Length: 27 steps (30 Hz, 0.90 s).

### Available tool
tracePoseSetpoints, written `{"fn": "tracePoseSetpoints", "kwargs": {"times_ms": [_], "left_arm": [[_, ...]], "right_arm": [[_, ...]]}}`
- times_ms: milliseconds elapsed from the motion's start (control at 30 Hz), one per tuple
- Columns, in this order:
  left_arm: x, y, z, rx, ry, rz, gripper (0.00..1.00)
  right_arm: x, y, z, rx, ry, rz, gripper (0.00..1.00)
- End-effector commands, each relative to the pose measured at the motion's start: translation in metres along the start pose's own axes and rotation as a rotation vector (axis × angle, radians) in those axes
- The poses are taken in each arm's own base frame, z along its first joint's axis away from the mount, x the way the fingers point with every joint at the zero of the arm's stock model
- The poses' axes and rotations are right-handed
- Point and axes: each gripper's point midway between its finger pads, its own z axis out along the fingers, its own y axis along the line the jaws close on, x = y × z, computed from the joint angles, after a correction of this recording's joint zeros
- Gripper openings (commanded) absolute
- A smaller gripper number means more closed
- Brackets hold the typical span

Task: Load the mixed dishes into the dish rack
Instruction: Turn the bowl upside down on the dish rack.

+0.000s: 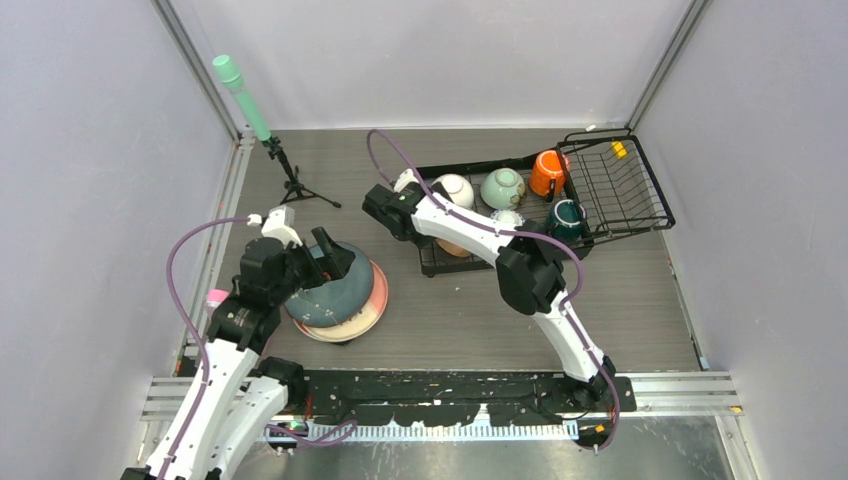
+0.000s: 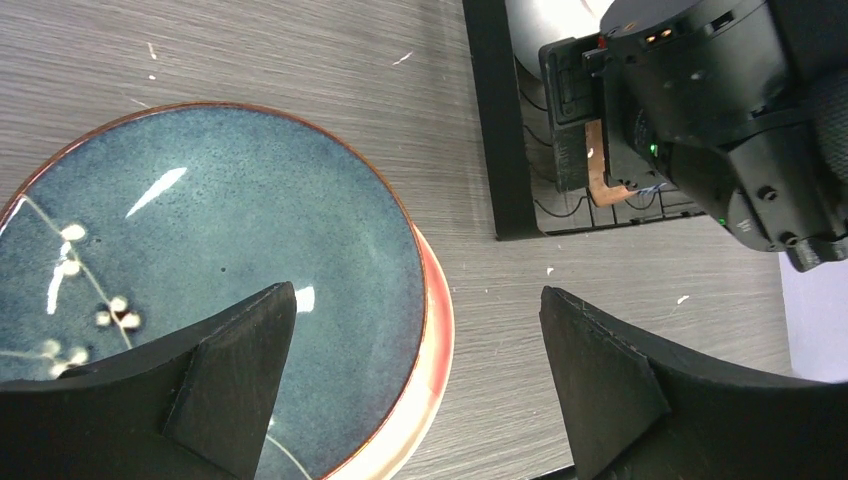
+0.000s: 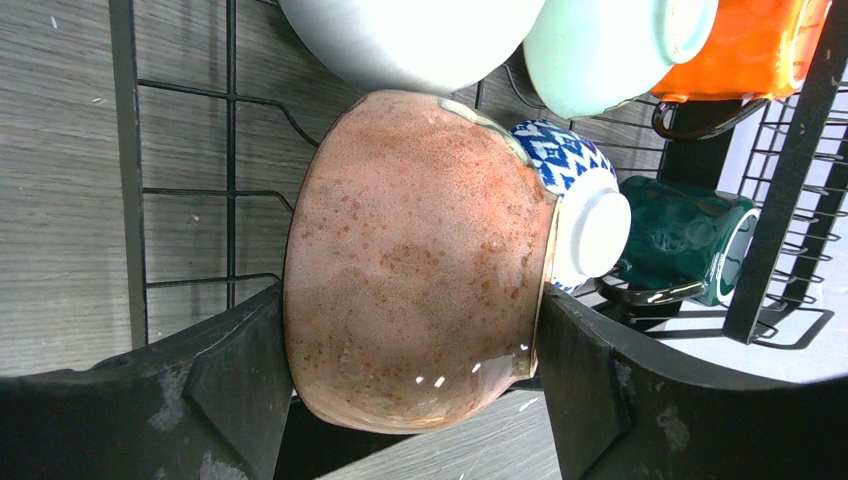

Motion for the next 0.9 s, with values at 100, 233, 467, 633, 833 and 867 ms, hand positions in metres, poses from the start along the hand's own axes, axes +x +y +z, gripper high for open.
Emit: {"fn": "tracePoseSetpoints", "kwargs": {"times_ms": [100, 233, 467, 633, 833, 867], "left_arm": [[-0.008, 0.002, -0.006, -0.028, -0.031, -0.001, 0.95], [-0.008, 0.002, -0.005, -0.024, -0.027, -0.003, 0.95], [-0.006, 0.001, -0.004, -0.023, -0.012, -0.005, 0.95], [-0.004, 0.001, -0.002, -0.021, -0.001, -0.004, 0.95], [-0.002, 0.001, 0.0, -0.019, 0.009, -0.005, 0.95], [-0.002, 0.001, 0.0, -0.019, 0.01, -0.005, 0.95]], "right_arm": [[0.021, 0.079, 0.028, -0.201, 0.102, 0.116, 0.84], [0.023, 0.085, 0.027, -0.231, 0.115, 0.108, 0.85], [0.03, 0.094, 0.029, -0.269, 0.139, 0.087, 0.88], [0.033, 0.101, 0.029, -0.3, 0.153, 0.07, 0.91], [0.038, 0.114, 0.028, -0.362, 0.175, 0.049, 0.91], [0.038, 0.116, 0.027, -0.374, 0.175, 0.044, 0.91]]}}
